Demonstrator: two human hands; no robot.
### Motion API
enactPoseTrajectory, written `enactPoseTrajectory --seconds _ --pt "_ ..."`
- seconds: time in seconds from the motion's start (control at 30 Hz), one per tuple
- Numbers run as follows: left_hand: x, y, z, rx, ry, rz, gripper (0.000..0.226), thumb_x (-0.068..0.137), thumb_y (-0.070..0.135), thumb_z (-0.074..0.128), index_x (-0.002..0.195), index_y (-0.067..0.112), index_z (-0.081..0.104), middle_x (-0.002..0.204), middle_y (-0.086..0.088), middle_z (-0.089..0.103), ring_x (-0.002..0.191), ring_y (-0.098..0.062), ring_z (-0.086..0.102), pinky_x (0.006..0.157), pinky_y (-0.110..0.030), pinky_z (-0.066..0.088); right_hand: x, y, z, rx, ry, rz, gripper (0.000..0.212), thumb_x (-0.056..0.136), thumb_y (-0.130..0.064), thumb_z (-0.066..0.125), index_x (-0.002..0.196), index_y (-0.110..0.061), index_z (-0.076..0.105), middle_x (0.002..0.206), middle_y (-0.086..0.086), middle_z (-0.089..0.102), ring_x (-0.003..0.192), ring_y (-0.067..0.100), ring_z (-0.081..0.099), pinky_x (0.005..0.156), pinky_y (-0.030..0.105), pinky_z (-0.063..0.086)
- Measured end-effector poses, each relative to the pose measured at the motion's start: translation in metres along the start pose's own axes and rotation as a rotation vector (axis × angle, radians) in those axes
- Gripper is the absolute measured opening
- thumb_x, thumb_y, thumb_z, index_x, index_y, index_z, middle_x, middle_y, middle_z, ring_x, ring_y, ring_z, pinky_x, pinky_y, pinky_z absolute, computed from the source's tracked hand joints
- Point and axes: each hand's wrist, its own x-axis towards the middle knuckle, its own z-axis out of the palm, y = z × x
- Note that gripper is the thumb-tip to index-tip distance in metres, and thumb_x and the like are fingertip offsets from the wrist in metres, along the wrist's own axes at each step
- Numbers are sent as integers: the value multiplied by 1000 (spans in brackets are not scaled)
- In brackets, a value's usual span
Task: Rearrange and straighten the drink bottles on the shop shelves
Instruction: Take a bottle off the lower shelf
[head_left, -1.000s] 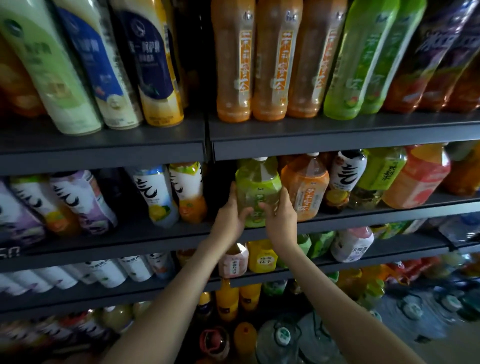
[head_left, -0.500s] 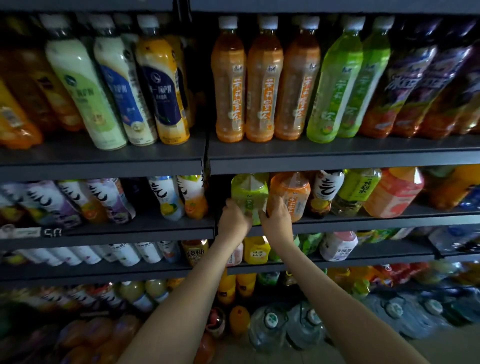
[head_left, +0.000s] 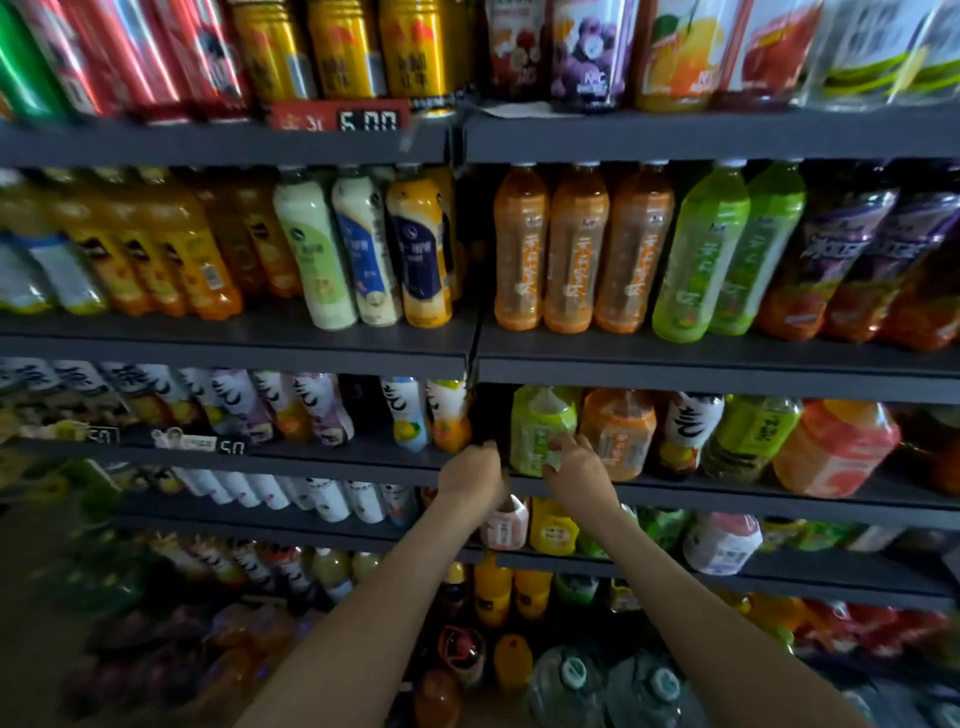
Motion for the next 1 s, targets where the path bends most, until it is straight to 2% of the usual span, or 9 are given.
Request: enactPoseTrajectory --seconds 0.1,0.3,0.4,0.47,0.53,0.67,0.77,0.87,1.0 --pt "-6 -16 -8 28 0 12 27 94 20 48 119 10 49 115 -12 58 105 -32 57 73 -36 44 -4 -1 1 -44 -33 -2 43 92 -16 55 133 -11 42 140 10 38 126 29 43 91 38 46" --pt "-10 -19 -2 28 -49 65 30 96 22 46 122 9 46 120 -13 55 109 -32 55 79 -37 44 -17 17 -9 -39 3 40 37 90 -10 55 126 -10 47 133 11 44 118 29 49 83 36 47" --pt "-8 8 12 25 -79 142 28 96 26 46 120 11 49 117 -10 55 108 -30 54 75 -34 42 -30 37 -22 -45 25 102 51 89 -8 56 137 -11 38 144 11 37 120 32 49 78 34 48" --pt "-6 32 24 41 -118 202 23 96 26 45 112 12 53 109 -9 58 99 -28 58 74 -35 48 -40 54 -35 -63 56 142 55 91 -10 54 142 -12 35 147 9 35 124 31 47 82 34 50" --pt "-6 58 38 63 -150 247 22 96 27 46 109 13 54 100 -7 60 90 -28 59 73 -39 51 -50 74 -50 -63 92 178 46 92 -12 51 137 -11 40 139 8 39 121 30 47 85 40 50" --pt "-11 118 58 114 -166 372 28 96 28 46 119 12 50 105 -8 61 94 -29 61 66 -37 47 -75 122 -88 -59 159 286 43 93 -15 52 134 -10 42 135 10 40 120 32 46 87 42 48" --pt "-16 173 72 129 -184 448 27 95 28 47 116 12 52 94 -6 59 90 -29 62 64 -35 45 -92 166 -118 -41 213 345 41 93 -15 51 132 -10 42 133 9 41 121 29 45 95 38 44" --pt "-27 240 90 124 -152 493 29 96 29 46 118 11 51 109 -12 61 102 -32 60 72 -36 44 -111 217 -150 17 270 372 35 89 -9 52 124 -7 47 126 11 45 119 29 44 93 34 41" --pt "-44 334 124 68 -127 514 31 96 28 45 119 10 53 119 -13 61 111 -32 57 86 -38 46 -141 296 -200 46 333 401 43 87 -10 55 129 -11 46 127 9 46 117 29 48 87 35 43"
